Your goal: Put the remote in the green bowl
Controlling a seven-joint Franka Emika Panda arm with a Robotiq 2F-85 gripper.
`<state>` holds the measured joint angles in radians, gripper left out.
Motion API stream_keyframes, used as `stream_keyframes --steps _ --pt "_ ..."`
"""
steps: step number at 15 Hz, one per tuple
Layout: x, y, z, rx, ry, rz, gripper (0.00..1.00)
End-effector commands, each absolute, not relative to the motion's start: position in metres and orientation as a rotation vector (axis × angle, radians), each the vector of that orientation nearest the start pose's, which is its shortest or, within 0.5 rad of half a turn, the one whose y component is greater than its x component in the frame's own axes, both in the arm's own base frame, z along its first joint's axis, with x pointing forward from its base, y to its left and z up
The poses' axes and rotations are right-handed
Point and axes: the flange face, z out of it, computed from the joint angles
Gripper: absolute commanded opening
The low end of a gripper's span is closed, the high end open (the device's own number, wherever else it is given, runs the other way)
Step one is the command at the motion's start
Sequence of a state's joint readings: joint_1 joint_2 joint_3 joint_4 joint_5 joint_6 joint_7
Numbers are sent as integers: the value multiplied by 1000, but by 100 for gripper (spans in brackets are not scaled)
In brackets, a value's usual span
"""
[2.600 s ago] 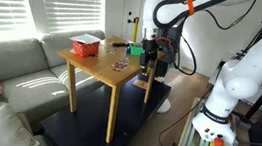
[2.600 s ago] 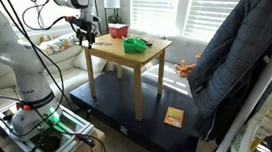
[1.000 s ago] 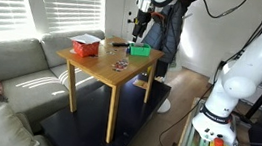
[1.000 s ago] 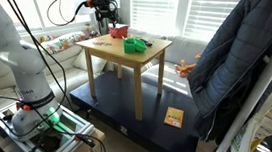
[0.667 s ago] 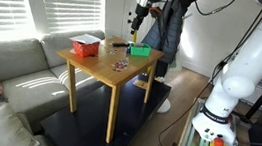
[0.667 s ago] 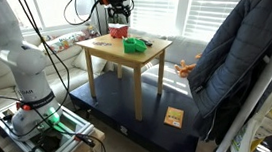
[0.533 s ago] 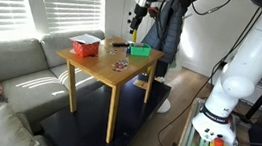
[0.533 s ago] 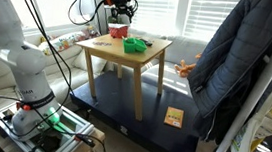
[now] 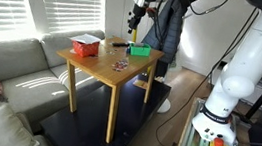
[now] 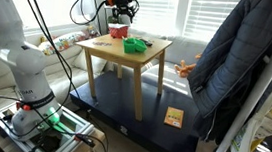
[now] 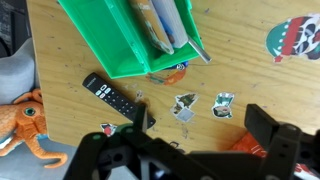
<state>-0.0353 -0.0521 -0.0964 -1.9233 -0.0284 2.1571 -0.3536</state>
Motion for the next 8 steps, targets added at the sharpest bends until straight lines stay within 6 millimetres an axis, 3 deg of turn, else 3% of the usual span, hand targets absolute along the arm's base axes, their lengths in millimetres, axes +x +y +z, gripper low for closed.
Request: stream_keyframes --steps 1,8 --pt "589 -104 540 -3103 -420 -546 100" --pt "645 -142 513 -3036 -769 -596 100"
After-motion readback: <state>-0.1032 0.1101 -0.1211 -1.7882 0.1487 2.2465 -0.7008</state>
